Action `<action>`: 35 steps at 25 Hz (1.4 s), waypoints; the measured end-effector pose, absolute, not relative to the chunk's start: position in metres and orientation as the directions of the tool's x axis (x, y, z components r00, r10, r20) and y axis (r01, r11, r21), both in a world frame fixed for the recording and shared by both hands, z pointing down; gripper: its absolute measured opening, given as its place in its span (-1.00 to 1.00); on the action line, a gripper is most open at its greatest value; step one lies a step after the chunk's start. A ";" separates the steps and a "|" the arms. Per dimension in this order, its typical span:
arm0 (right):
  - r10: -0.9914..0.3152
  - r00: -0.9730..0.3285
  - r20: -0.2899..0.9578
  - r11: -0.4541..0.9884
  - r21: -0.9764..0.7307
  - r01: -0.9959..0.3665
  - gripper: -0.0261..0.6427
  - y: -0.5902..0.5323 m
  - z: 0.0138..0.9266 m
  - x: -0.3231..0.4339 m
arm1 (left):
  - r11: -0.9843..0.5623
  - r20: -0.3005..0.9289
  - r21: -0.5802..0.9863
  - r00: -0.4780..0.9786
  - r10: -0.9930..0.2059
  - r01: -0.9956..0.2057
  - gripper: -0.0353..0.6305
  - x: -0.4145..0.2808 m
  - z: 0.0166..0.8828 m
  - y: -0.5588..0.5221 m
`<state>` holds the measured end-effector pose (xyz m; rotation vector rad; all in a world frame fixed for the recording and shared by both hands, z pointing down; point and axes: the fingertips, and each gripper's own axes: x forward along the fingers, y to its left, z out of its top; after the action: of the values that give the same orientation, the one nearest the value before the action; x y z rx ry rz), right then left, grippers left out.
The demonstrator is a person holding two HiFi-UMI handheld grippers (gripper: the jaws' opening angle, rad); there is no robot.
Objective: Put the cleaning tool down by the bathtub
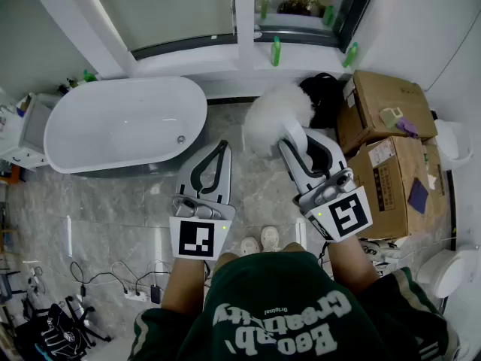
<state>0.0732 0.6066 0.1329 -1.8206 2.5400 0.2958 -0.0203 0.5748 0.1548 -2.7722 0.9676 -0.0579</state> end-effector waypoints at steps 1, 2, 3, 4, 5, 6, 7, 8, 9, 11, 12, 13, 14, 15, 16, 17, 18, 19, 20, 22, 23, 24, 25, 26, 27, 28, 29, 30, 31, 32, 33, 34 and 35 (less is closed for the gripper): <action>-0.938 -0.328 -0.112 0.310 0.149 -0.939 -0.64 0.606 0.133 0.075 | -0.762 -0.029 -0.215 0.784 -0.620 -0.611 -0.87 -0.019 0.155 0.574; -0.938 -0.328 -0.113 0.311 0.146 -0.939 -0.64 0.605 0.134 0.078 | -0.760 -0.029 -0.222 0.784 -0.621 -0.610 -0.87 -0.017 0.155 0.572; -0.938 -0.327 -0.113 0.311 0.142 -0.940 -0.64 0.605 0.134 0.079 | -0.759 -0.030 -0.227 0.784 -0.621 -0.610 -0.87 -0.016 0.155 0.571; -0.938 -0.327 -0.113 0.311 0.137 -0.940 -0.64 0.604 0.135 0.081 | -0.759 -0.031 -0.228 0.784 -0.620 -0.609 -0.87 -0.014 0.154 0.570; -0.939 -0.327 -0.112 0.311 0.136 -0.941 -0.64 0.604 0.135 0.081 | -0.760 -0.032 -0.228 0.785 -0.619 -0.609 -0.87 -0.014 0.155 0.569; -0.939 -0.327 -0.109 0.311 0.137 -0.940 -0.64 0.604 0.136 0.081 | -0.760 -0.032 -0.228 0.785 -0.618 -0.608 -0.87 -0.013 0.155 0.569; -0.939 -0.327 -0.106 0.312 0.138 -0.940 -0.64 0.604 0.137 0.082 | -0.760 -0.032 -0.228 0.785 -0.619 -0.608 -0.87 -0.012 0.155 0.569; -0.939 -0.328 -0.105 0.313 0.138 -0.940 -0.64 0.604 0.138 0.083 | -0.760 -0.031 -0.228 0.784 -0.620 -0.609 -0.87 -0.011 0.155 0.569; -0.938 -0.330 -0.107 0.315 0.136 -0.939 -0.64 0.605 0.139 0.084 | -0.760 -0.029 -0.227 0.784 -0.620 -0.609 -0.87 -0.009 0.155 0.569; -0.935 -0.334 -0.120 0.319 0.126 -0.939 -0.64 0.606 0.138 0.088 | -0.760 -0.026 -0.226 0.784 -0.620 -0.609 -0.87 -0.005 0.156 0.570; -0.934 -0.334 -0.125 0.320 0.123 -0.940 -0.64 0.606 0.138 0.090 | -0.760 -0.026 -0.227 0.784 -0.620 -0.608 -0.87 -0.003 0.156 0.570; -0.934 -0.334 -0.127 0.320 0.122 -0.940 -0.64 0.606 0.138 0.092 | -0.760 -0.028 -0.229 0.784 -0.620 -0.608 -0.87 0.000 0.155 0.570; -0.934 -0.334 -0.128 0.320 0.123 -0.940 -0.64 0.606 0.138 0.094 | -0.759 -0.028 -0.232 0.784 -0.619 -0.608 -0.87 0.002 0.155 0.570; -0.934 -0.335 -0.128 0.320 0.123 -0.939 -0.64 0.606 0.138 0.096 | -0.759 -0.027 -0.233 0.784 -0.620 -0.608 -0.87 0.004 0.155 0.571; -0.933 -0.336 -0.129 0.321 0.121 -0.939 -0.64 0.607 0.138 0.098 | -0.759 -0.028 -0.233 0.784 -0.620 -0.608 -0.87 0.006 0.154 0.571; -0.933 -0.336 -0.129 0.322 0.118 -0.939 -0.64 0.607 0.139 0.100 | -0.758 -0.031 -0.231 0.784 -0.620 -0.609 -0.87 0.008 0.153 0.572; -0.932 -0.338 -0.129 0.324 0.116 -0.939 -0.64 0.608 0.139 0.102 | -0.757 -0.035 -0.232 0.783 -0.621 -0.610 -0.87 0.010 0.152 0.573; -0.932 -0.340 -0.130 0.326 0.116 -0.938 -0.64 0.609 0.139 0.104 | -0.755 -0.037 -0.235 0.782 -0.622 -0.612 -0.87 0.012 0.151 0.574; -0.931 -0.342 -0.130 0.329 0.116 -0.937 -0.64 0.610 0.140 0.107 | -0.752 -0.036 -0.238 0.780 -0.625 -0.614 -0.87 0.014 0.151 0.575; -0.928 -0.349 -0.133 0.335 0.116 -0.935 -0.64 0.612 0.141 0.112 | -0.745 -0.038 -0.247 0.774 -0.632 -0.620 -0.87 0.018 0.150 0.577; -0.926 -0.353 -0.135 0.339 0.115 -0.934 -0.64 0.613 0.142 0.114 | -0.741 -0.039 -0.249 0.771 -0.636 -0.624 -0.87 0.020 0.150 0.578; -0.925 -0.356 -0.136 0.342 0.114 -0.933 -0.64 0.614 0.144 0.117 | -0.738 -0.040 -0.249 0.768 -0.640 -0.628 -0.87 0.022 0.150 0.578; -0.923 -0.360 -0.136 0.347 0.112 -0.931 -0.64 0.615 0.145 0.118 | -0.735 -0.040 -0.251 0.765 -0.643 -0.630 -0.87 0.024 0.150 0.578; -0.921 -0.365 -0.138 0.352 0.111 -0.929 -0.64 0.615 0.145 0.120 | -0.732 -0.041 -0.254 0.763 -0.645 -0.632 -0.87 0.026 0.150 0.578; -0.918 -0.371 -0.140 0.357 0.112 -0.927 -0.64 0.616 0.146 0.121 | -0.730 -0.044 -0.258 0.762 -0.646 -0.633 -0.87 0.028 0.149 0.579; -0.916 -0.376 -0.141 0.362 0.114 -0.925 -0.64 0.617 0.146 0.122 | -0.727 -0.049 -0.261 0.761 -0.647 -0.635 -0.87 0.030 0.148 0.580; -0.914 -0.380 -0.141 0.366 0.115 -0.924 -0.64 0.618 0.147 0.123 | -0.725 -0.053 -0.262 0.759 -0.648 -0.637 -0.87 0.031 0.147 0.580; -0.913 -0.382 -0.142 0.368 0.115 -0.923 -0.64 0.619 0.147 0.125 | -0.722 -0.056 -0.262 0.757 -0.651 -0.640 -0.87 0.032 0.147 0.581; -0.913 -0.382 -0.142 0.368 0.114 -0.923 -0.64 0.620 0.147 0.126 | -0.719 -0.057 -0.261 0.754 -0.654 -0.644 -0.87 0.033 0.146 0.582; -0.913 -0.382 -0.141 0.368 0.113 -0.923 -0.64 0.621 0.146 0.129 | -0.717 -0.055 -0.260 0.752 -0.657 -0.646 -0.87 0.033 0.145 0.582; -0.914 -0.381 -0.141 0.367 0.113 -0.923 -0.64 0.622 0.146 0.131 | -0.717 -0.052 -0.258 0.750 -0.659 -0.648 -0.87 0.035 0.145 0.583; -0.914 -0.380 -0.141 0.367 0.113 -0.923 -0.64 0.623 0.145 0.134 | -0.718 -0.050 -0.254 0.750 -0.659 -0.648 -0.87 0.036 0.145 0.584; -0.914 -0.379 -0.143 0.366 0.114 -0.924 -0.64 0.624 0.145 0.136 | -0.720 -0.048 -0.252 0.752 -0.658 -0.646 -0.87 0.038 0.145 0.584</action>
<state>0.1362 0.6235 0.1446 -1.7179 2.5500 0.2698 0.0382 0.5842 0.1446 -2.6973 1.0231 -0.0649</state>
